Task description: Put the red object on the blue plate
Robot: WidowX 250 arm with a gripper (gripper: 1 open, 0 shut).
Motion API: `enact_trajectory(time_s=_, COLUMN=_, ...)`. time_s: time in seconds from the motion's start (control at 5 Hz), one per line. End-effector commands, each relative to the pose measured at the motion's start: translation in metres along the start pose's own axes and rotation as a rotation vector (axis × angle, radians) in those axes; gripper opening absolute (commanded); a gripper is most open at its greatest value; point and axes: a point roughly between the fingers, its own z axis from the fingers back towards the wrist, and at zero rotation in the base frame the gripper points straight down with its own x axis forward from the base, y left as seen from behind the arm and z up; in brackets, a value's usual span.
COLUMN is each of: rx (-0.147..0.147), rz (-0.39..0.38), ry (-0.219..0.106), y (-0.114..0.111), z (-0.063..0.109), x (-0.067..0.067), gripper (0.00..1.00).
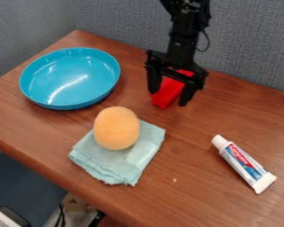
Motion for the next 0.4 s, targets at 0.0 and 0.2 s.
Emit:
enact_trajectory(time_s=0.0, rx=0.011, rz=0.024, ry=-0.049, y=0.0137, z=0.0118, x=0.0118, gripper=1.0)
enact_trajectory(time_s=0.2, rx=0.012, rz=0.033, ry=-0.042, y=0.0172, z=0.0064, x=0.0152, gripper=0.0)
